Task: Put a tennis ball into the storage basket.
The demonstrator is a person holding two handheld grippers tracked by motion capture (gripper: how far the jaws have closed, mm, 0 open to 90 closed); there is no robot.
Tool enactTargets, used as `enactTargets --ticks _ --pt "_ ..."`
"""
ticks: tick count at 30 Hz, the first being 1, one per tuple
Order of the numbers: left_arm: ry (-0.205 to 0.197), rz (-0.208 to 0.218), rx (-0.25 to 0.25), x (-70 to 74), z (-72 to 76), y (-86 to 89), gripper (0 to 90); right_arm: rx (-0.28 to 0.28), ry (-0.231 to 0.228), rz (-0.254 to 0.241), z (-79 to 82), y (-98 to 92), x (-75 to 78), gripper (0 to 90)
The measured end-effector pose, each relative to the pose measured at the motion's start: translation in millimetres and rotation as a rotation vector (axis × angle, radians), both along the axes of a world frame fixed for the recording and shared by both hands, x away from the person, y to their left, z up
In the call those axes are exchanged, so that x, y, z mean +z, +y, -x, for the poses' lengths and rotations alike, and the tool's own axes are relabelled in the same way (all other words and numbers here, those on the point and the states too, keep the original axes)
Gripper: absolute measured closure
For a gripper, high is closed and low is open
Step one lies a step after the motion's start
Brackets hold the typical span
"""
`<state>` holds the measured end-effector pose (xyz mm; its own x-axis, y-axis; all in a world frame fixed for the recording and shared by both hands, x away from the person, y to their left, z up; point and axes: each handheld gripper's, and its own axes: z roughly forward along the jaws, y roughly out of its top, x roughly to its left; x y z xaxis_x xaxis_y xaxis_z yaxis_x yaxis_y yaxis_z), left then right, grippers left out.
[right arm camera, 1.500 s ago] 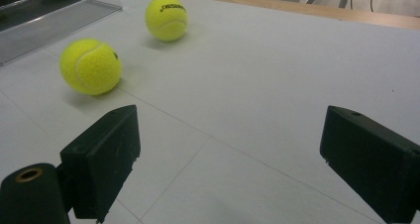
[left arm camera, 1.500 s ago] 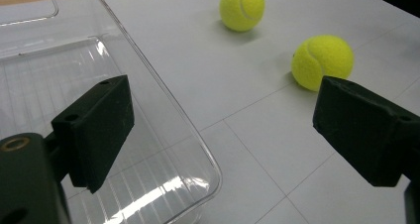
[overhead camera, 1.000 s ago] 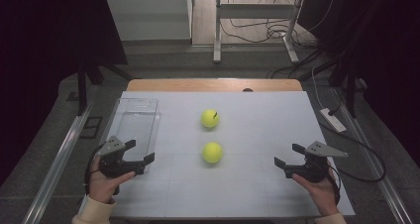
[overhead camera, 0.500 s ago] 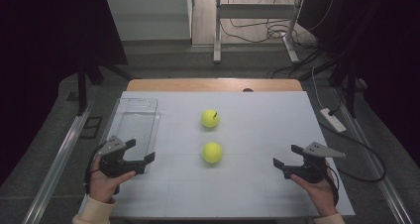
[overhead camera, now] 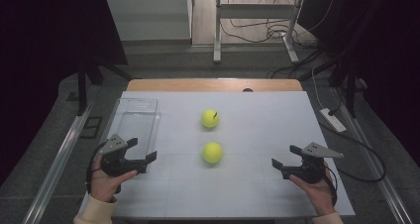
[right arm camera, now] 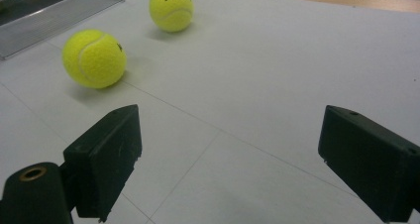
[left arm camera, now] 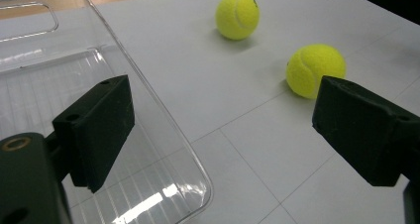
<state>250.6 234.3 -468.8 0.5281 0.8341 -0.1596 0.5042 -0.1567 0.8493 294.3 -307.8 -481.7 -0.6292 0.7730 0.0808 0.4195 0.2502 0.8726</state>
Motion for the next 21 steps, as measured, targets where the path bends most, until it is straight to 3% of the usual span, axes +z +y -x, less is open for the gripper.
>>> enactTargets --ticks 21 --pt "0.007 -0.001 -0.041 5.9 -8.7 -16.1 10.5 0.0 -0.002 0.01 0.2 -0.6 -0.1 9.8"
